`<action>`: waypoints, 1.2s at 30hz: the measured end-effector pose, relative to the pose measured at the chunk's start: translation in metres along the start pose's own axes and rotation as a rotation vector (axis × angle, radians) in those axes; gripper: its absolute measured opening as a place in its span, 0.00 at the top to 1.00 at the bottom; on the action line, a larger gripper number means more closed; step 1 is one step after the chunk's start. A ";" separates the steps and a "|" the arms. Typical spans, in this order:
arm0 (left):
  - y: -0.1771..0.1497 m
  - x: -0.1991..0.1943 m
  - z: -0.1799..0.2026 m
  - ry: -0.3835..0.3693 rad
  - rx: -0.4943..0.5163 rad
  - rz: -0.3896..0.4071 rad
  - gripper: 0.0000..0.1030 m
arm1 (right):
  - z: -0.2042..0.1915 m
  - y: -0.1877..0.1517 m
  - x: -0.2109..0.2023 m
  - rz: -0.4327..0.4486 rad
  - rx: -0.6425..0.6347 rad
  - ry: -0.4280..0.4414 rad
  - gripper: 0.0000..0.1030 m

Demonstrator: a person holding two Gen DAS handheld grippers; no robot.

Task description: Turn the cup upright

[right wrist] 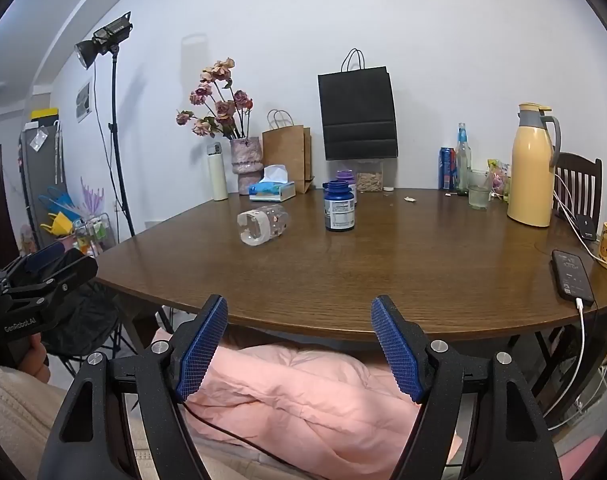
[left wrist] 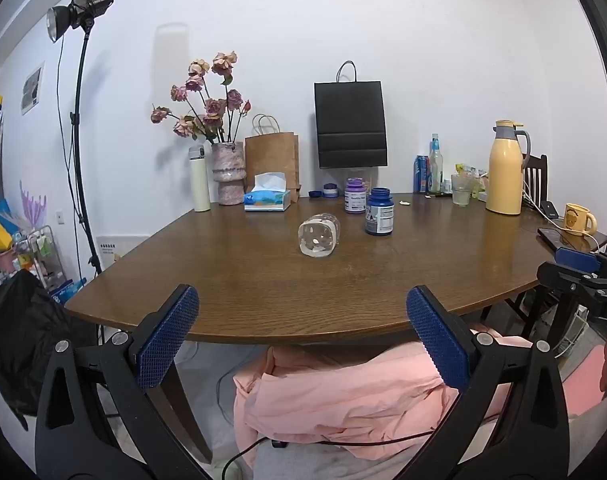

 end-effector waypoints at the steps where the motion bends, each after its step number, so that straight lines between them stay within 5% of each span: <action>1: 0.000 0.000 0.001 0.003 0.019 0.001 0.00 | 0.000 0.001 0.000 0.010 0.001 0.001 0.23; 36: -0.001 0.002 0.006 0.004 0.023 0.000 0.00 | 0.001 0.003 -0.001 0.003 0.014 0.003 0.23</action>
Point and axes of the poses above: each gripper's, at about its wrist camera, not at the fingertips, and x roughly the way its jaws point, z to its right, y to its top, the point moved 7 cm from there along x, roughly the way its jaws point
